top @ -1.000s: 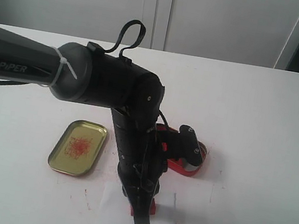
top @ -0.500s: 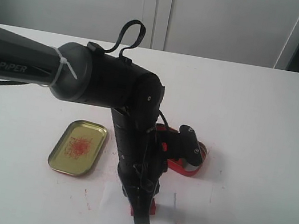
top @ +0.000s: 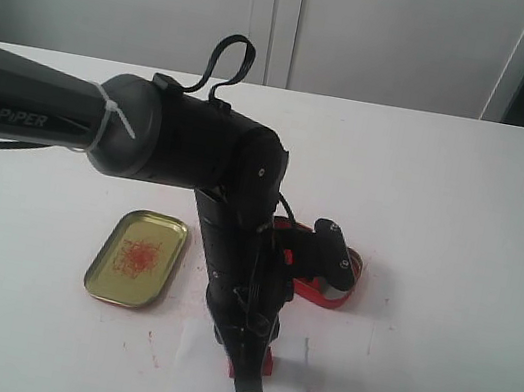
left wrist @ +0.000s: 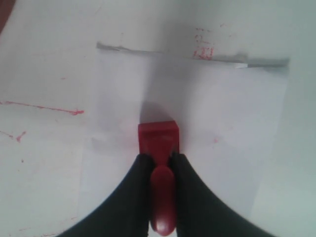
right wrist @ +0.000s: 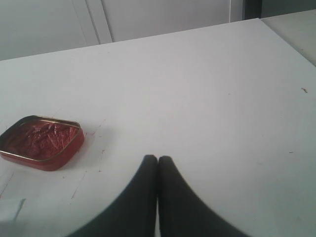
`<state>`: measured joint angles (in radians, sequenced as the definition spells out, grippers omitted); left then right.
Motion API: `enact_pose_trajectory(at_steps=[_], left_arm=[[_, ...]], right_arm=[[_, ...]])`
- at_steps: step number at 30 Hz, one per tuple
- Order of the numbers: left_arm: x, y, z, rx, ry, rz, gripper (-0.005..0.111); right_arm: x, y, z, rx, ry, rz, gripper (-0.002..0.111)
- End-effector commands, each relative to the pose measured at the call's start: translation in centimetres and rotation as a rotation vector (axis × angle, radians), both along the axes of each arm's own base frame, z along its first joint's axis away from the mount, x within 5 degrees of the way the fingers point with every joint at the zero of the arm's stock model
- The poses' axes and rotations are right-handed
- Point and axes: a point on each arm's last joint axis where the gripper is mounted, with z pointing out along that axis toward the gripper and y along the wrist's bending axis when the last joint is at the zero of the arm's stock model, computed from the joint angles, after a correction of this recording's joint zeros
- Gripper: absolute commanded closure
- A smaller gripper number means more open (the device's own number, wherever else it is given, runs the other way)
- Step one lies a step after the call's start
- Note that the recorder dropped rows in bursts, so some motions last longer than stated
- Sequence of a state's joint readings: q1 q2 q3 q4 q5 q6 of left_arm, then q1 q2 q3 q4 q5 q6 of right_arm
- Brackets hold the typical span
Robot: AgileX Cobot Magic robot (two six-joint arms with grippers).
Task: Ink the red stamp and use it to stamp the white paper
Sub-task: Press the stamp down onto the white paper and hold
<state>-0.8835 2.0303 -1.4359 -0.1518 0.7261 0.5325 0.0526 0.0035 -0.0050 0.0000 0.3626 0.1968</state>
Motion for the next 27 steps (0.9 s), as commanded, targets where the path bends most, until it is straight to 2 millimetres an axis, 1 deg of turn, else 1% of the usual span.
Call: enact_pose_trajectory(at_steps=[1, 22, 27], left_arm=[[-0.54, 0.51, -2.87, 0.096, 0.053, -0.021, 0.107], [-0.56, 0.53, -2.87, 0.099, 0.056, -0.019, 0.107], [-0.48, 0.49, -2.26, 0.086, 0.041, -0.021, 0.107]], right_arm=[[0.02, -0.01, -0.04, 0.001, -0.011, -0.003, 0.108], [0.02, -0.01, -0.04, 0.001, -0.011, -0.003, 0.108], [0.02, -0.01, -0.04, 0.001, -0.011, -0.003, 0.108]])
